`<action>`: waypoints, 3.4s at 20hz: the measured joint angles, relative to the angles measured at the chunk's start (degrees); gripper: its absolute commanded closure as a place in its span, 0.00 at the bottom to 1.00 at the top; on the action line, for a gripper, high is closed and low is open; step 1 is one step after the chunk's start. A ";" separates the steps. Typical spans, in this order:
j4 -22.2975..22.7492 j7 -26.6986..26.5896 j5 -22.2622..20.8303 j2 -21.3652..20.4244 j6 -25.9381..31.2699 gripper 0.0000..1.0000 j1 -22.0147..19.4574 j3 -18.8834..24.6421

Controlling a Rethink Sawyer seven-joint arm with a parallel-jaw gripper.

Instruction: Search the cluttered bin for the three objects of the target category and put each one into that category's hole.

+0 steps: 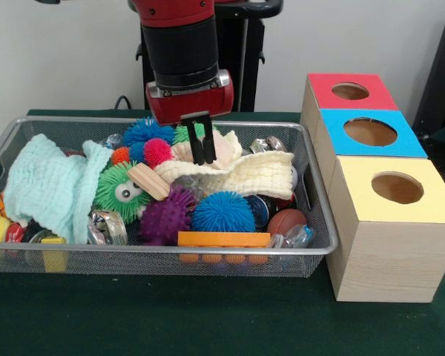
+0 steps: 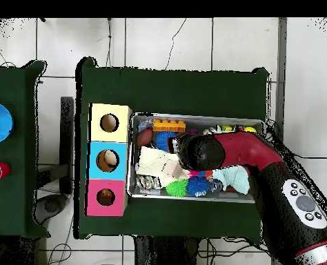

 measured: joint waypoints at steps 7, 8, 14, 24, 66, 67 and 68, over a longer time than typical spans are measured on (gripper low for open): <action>0.00 0.00 -0.22 0.00 0.00 1.00 1.97 -1.18; 0.00 0.00 -0.26 0.00 0.00 1.00 2.01 -1.27; -0.03 0.00 -0.31 0.00 0.14 1.00 1.98 -2.02; -0.18 0.00 -1.52 -0.06 0.57 1.00 2.55 -2.99; 23.80 0.00 3.11 -16.05 -15.86 1.00 -10.60 4.92; 23.54 0.00 3.10 -15.57 -15.86 1.00 -10.34 4.85; 23.26 0.00 3.08 -15.13 -15.84 1.00 -10.16 4.82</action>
